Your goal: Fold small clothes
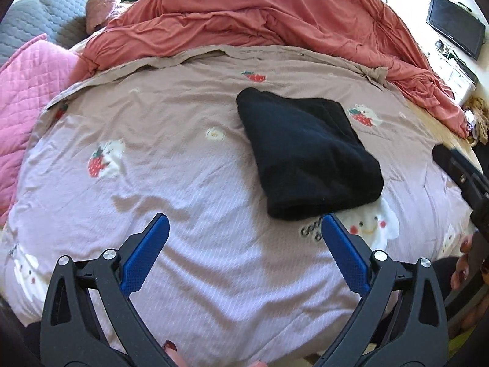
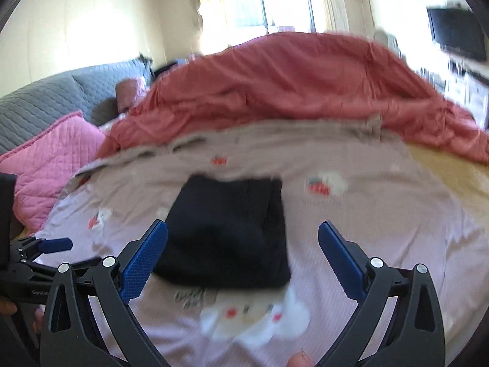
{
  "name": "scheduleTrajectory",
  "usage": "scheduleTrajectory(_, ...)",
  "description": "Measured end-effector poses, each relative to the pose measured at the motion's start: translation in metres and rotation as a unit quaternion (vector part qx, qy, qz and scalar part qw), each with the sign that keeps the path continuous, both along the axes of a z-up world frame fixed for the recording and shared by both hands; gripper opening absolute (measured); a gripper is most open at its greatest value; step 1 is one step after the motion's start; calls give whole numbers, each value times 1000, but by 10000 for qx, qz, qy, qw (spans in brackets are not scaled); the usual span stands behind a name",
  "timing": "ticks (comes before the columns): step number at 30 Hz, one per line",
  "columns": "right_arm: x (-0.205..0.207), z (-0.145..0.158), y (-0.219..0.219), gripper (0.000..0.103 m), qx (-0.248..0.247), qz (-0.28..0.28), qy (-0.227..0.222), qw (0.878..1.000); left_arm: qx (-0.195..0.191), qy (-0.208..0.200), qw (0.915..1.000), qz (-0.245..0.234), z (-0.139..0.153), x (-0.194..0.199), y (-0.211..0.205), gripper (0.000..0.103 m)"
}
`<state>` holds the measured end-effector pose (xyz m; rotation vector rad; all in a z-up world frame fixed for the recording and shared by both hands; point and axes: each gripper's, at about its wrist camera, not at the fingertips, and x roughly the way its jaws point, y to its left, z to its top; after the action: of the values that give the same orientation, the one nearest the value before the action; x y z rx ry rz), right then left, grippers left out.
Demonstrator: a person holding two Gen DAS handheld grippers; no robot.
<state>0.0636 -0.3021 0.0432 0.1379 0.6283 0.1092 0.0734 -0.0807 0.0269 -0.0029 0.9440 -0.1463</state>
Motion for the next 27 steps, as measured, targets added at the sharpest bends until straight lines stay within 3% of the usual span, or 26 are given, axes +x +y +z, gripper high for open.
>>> scheduleTrajectory(4, -13, -14, 9, 98, -46, 19, 577, 9983, -134, 110, 9998, 52, -3, -15, 14, 93)
scheduleTrajectory(8, -26, -22, 17, 98, -144, 42, 870, 9961, -150, 159, 9997, 64, -7, -27, 24, 93)
scheduleTrajectory(14, -36, -26, 25, 98, -322, 91, 902, 9954, -329, 256, 9990, 165, -13, -32, 34, 93)
scheduleTrajectory(27, -35, -29, 25, 98, -378, 35, 912, 9951, -328, 225, 9991, 175, -11, -37, 34, 93)
